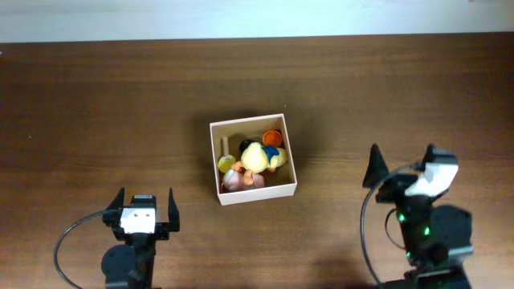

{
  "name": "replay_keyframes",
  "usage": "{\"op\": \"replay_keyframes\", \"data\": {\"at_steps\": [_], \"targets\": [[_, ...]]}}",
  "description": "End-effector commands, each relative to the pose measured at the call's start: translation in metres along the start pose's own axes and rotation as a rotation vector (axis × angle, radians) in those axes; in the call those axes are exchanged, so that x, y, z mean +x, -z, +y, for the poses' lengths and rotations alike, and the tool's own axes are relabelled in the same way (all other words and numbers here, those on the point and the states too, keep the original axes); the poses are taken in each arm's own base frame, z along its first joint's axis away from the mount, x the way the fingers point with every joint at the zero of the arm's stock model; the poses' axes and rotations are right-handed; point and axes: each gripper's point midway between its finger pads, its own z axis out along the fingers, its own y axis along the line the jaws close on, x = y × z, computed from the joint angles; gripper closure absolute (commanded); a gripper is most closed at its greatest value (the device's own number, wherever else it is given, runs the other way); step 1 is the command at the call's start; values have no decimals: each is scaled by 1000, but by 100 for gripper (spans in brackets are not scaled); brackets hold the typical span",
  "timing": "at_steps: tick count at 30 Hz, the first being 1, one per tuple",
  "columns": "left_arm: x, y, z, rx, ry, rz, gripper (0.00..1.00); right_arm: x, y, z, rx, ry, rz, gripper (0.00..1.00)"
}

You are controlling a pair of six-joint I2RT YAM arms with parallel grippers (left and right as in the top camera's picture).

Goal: Pack container

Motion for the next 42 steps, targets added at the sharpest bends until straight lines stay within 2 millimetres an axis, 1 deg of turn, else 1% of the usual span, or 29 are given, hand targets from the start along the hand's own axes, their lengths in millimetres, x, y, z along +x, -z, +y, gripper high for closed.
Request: {"op": "replay_keyframes", "data": {"at_steps": [1,5,14,20,24,28,34,42], "targets": [[0,0,-3,14,8,-8,1,21,7,-1,-28,-3,-44,1],[0,0,-3,14,8,-8,1,38,14,-5,-48,-9,-98,1],[0,0,-3,14,8,-8,1,55,22,-10,-57,-2,-134,1],[0,0,-3,14,8,-8,1,75,18,-5,-100,13,-110,1],[0,0,-3,14,8,-8,1,90,14,-7,-96,13,-76,1],[0,0,-3,14,8,-8,1,111,9,-10,-89,12,-31,1],[0,0,-3,14,8,-8,1,111,9,-10,-87,157,-38,1],[0,0,-3,14,8,-8,1,112,9,-11,-82,163,-36,1]]}}
